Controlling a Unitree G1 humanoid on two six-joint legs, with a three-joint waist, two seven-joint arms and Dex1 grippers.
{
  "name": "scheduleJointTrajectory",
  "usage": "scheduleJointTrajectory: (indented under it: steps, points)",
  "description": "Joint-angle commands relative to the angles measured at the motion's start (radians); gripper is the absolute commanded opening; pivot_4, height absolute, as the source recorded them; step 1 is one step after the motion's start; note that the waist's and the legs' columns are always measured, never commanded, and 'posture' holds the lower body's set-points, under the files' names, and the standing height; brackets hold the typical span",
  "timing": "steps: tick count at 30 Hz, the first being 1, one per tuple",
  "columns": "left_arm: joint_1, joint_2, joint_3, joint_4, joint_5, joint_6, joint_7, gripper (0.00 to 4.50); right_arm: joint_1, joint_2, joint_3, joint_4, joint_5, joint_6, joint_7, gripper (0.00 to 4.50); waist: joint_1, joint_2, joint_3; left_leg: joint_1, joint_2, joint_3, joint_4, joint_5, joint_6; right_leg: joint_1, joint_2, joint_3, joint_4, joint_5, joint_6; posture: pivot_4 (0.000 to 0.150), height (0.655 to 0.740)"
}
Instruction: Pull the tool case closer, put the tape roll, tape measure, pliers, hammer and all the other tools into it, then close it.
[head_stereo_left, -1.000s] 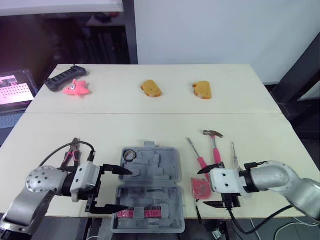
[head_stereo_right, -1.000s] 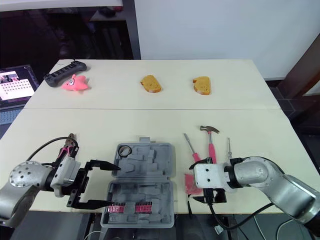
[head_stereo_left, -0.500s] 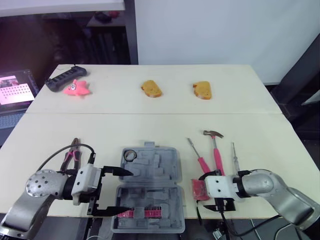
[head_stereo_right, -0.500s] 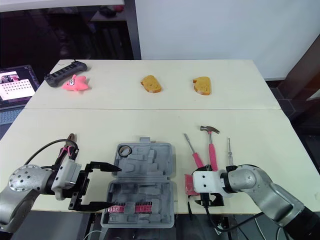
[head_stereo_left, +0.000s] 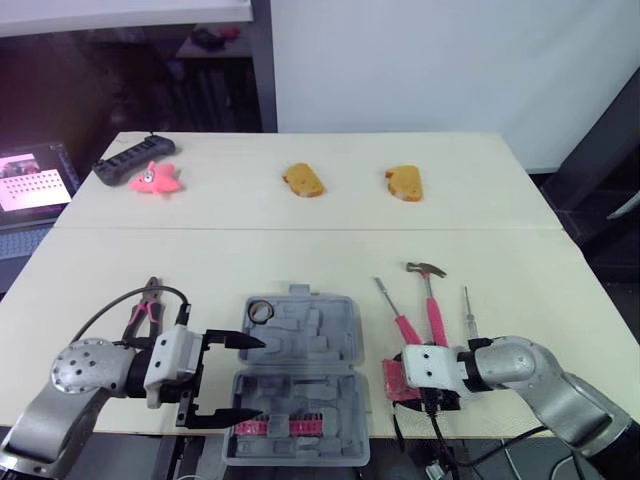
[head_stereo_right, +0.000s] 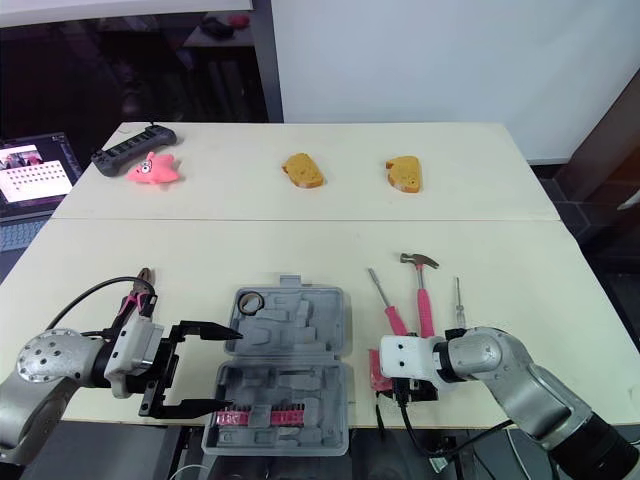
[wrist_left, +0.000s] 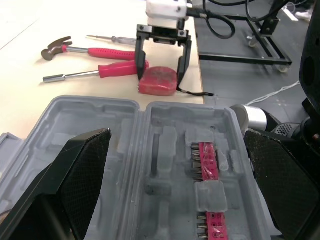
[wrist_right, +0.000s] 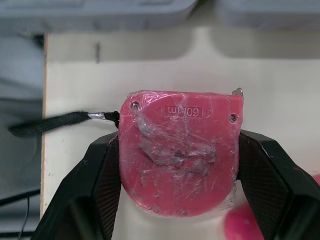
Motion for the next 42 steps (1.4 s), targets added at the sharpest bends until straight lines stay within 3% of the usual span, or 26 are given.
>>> scheduleJointTrajectory:
  steps: [1, 6, 10, 13, 29, 42]
  points:
    - [0.004, 0.013, 0.028, -0.013, 0.006, -0.007, 0.008, 4.50, -0.123, -0.007, -0.087, -0.135, 0.114, 0.123, 0.071, 2.83, -0.003, 0.001, 0.000, 0.000, 0.000, 0.000, 0.000, 0.000, 0.000, 0.000, 0.000, 0.000, 0.000, 0.000, 0.000, 0.150, 0.7400]
    - [-0.012, 0.002, 0.044, 0.050, 0.022, -0.026, 0.020, 4.50, -0.462, 0.057, -0.010, -0.179, 0.206, 0.457, 0.125, 2.83, -0.002, 0.001, 0.001, 0.001, 0.000, -0.001, 0.000, 0.000, 0.000, 0.000, 0.001, 0.000, 0.000, 0.000, 0.000, 0.150, 0.7400]
    - [-0.066, -0.008, 0.045, 0.113, 0.038, -0.033, 0.040, 4.50, -0.688, 0.198, 0.211, -0.050, 0.083, 0.555, 0.080, 2.83, 0.000, 0.001, 0.000, -0.001, 0.000, -0.002, -0.001, 0.000, 0.000, -0.001, 0.000, -0.001, 0.000, 0.000, 0.000, 0.150, 0.7400]
    - [-0.092, -0.010, 0.050, 0.158, 0.052, -0.047, 0.041, 4.50, -0.755, 0.256, 0.307, 0.033, 0.032, 0.570, 0.066, 2.83, 0.003, 0.001, 0.000, -0.002, 0.000, -0.002, -0.001, 0.000, 0.000, -0.002, 0.000, -0.001, 0.000, 0.000, 0.000, 0.150, 0.7400]
    - [-0.087, -0.013, 0.054, 0.118, 0.051, -0.016, 0.096, 4.50, -0.821, 0.369, 0.491, 0.227, -0.130, 0.481, 0.061, 2.83, -0.006, 0.001, 0.001, -0.002, 0.000, -0.001, -0.001, 0.000, 0.000, -0.004, 0.000, -0.001, 0.002, 0.000, 0.000, 0.150, 0.7400]
    - [-0.071, -0.010, 0.049, 0.063, 0.045, 0.030, 0.118, 4.50, -0.807, 0.411, 0.503, 0.281, -0.230, 0.411, 0.088, 2.83, -0.025, 0.001, 0.001, -0.002, 0.000, -0.001, -0.002, 0.000, 0.000, -0.004, 0.000, -0.001, 0.002, 0.000, 0.000, 0.150, 0.7400]
